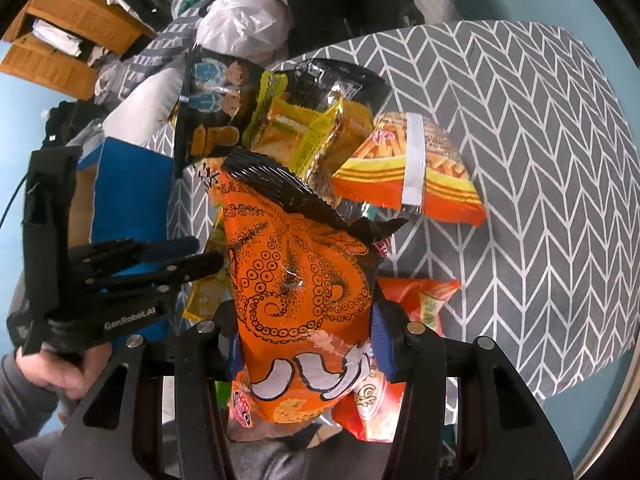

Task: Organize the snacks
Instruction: 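Close the right tool on the octopus bag while the left tool grasps the yellow wafer roll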

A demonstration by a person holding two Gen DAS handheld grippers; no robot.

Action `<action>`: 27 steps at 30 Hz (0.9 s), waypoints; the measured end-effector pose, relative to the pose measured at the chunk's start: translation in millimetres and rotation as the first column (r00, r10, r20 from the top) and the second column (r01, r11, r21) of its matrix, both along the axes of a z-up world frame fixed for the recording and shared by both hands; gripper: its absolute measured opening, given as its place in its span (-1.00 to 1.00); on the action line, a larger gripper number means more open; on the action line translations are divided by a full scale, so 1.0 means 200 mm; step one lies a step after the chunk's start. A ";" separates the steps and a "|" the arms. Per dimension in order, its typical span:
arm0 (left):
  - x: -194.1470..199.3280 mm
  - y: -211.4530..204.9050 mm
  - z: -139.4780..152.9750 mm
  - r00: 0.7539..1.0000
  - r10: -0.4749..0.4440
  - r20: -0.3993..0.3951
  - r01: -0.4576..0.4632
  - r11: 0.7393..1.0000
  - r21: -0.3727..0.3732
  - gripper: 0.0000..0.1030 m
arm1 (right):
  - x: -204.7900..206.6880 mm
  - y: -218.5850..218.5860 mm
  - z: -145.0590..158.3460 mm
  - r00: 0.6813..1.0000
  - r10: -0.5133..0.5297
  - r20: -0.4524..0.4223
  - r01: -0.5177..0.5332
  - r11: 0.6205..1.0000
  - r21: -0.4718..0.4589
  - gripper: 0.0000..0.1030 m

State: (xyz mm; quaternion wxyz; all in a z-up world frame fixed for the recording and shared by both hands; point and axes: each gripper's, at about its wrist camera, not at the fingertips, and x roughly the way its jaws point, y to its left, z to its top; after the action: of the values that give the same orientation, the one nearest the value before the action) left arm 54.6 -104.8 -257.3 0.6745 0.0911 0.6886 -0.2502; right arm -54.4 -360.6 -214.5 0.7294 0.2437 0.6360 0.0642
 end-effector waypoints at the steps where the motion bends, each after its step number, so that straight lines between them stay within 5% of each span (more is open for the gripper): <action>1: 0.00 0.00 -0.02 1.000 0.003 -0.008 -0.003 1.000 -0.003 0.07 | 0.00 0.01 0.00 1.000 0.005 -0.001 -0.005 1.000 -0.001 -0.03; 12: 0.02 -0.09 -0.17 0.996 -0.013 -0.089 0.011 1.000 -0.016 0.20 | -0.01 -0.01 -0.03 1.000 0.000 -0.008 0.000 1.000 -0.006 -0.03; 14: 0.01 -0.11 -0.16 0.997 -0.024 -0.074 0.023 1.000 -0.012 0.06 | -0.02 -0.03 -0.03 1.000 -0.005 -0.008 0.005 1.000 -0.007 -0.03; 16: -0.01 -0.14 -0.16 0.994 -0.048 -0.094 0.045 0.998 -0.036 -0.32 | -0.02 -0.04 -0.03 1.000 -0.008 -0.008 0.008 1.000 -0.006 -0.03; 27: -0.23 -0.24 -0.01 0.989 -0.137 0.049 0.135 0.990 0.041 -0.44 | -0.06 -0.09 0.04 0.999 -0.006 0.039 0.007 1.000 -0.027 -0.03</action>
State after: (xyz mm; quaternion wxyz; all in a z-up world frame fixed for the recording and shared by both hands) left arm 9.3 -153.6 -258.8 0.6717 0.1567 0.6677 -0.2802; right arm -65.5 -377.8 -207.3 0.7451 0.2345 0.6216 0.0580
